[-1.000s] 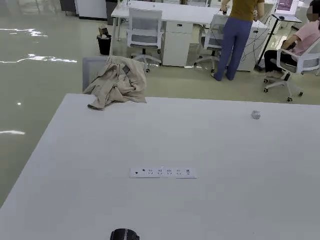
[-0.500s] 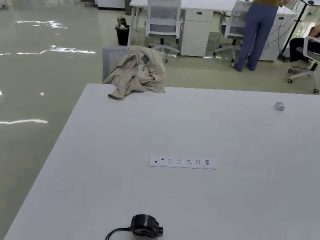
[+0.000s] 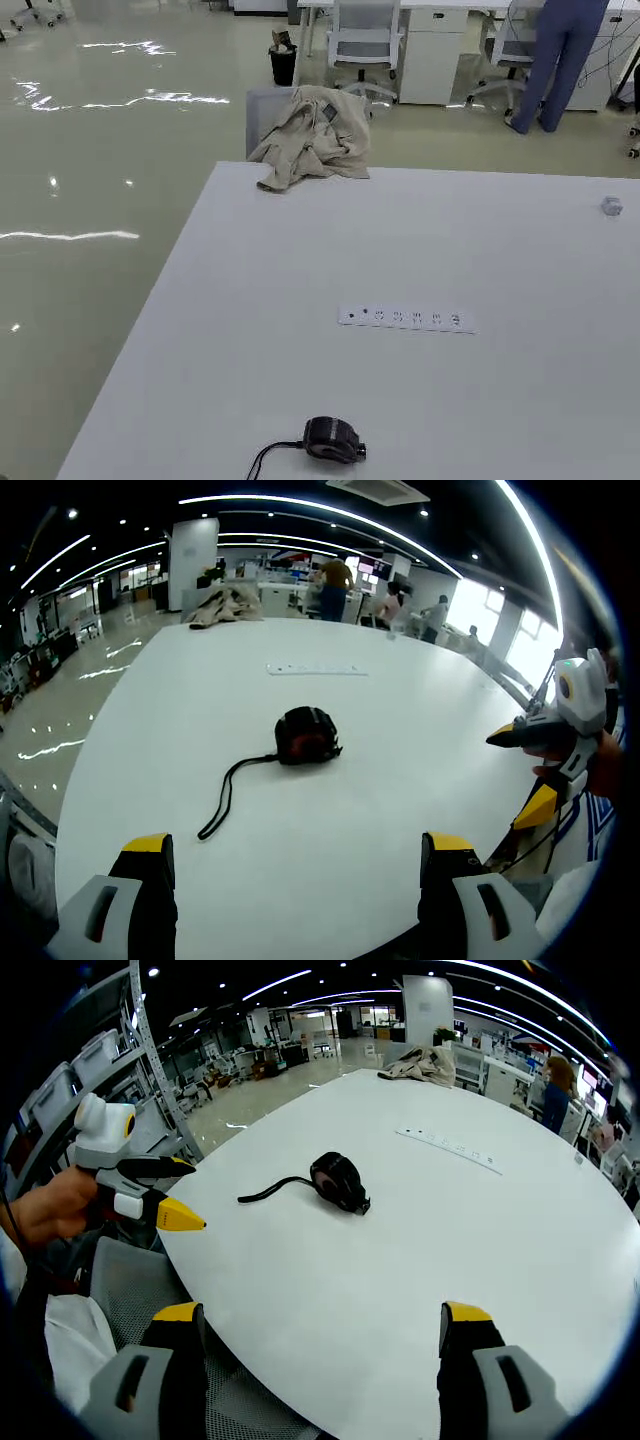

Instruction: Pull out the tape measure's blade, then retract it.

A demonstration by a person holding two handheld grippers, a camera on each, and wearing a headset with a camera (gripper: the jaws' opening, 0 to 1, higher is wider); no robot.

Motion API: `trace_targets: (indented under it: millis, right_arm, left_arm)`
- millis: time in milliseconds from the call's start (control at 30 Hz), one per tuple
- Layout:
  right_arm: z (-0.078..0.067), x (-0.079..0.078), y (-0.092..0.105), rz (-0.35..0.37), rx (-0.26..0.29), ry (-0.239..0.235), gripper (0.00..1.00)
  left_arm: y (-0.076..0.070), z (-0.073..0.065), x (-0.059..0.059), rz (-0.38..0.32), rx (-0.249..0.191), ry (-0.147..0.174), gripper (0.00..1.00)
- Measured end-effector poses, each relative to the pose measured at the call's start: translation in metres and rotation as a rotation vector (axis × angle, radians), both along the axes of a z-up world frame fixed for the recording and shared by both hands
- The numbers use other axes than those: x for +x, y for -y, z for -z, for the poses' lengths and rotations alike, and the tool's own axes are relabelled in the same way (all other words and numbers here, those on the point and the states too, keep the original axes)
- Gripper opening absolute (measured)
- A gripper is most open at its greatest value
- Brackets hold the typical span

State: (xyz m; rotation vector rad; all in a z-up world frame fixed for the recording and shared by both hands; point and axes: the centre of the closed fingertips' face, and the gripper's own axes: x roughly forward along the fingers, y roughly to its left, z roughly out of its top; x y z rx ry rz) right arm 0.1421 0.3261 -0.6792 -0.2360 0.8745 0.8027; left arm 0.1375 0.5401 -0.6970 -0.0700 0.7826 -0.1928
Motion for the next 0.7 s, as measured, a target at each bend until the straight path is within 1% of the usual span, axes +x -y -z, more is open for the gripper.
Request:
trace_targets:
  millis: [200,367,433,600,700]
  right_arm:
    - [-0.0012,0.0002,0.0020,0.010,-0.001,0.002,1.00]
    - [-0.0011,0.0006,0.0037,0.017,-0.007,0.000,1.00]
    - [-0.0012,0.0010,0.0037,0.022,-0.003,-0.002,0.99]
    - [0.0011,-0.0027,0.0024,0.011,-0.009,-0.008,0.99]
    - [0.0015,-0.0039,0.0031,0.010,-0.011,-0.007,0.99]
  left_arm:
    - [-0.0010,-0.0034,-0.0007,-0.005,-0.002,0.003,1.00]
    - [-0.0013,-0.0009,-0.0014,-0.007,-0.005,0.003,1.00]
    - [-0.0008,0.0000,-0.0027,-0.010,-0.007,-0.003,1.00]
    - [0.0021,0.0002,-0.0043,-0.009,-0.013,-0.006,1.00]
    - [0.0024,-0.0017,-0.0050,-0.017,-0.016,-0.001,1.00]
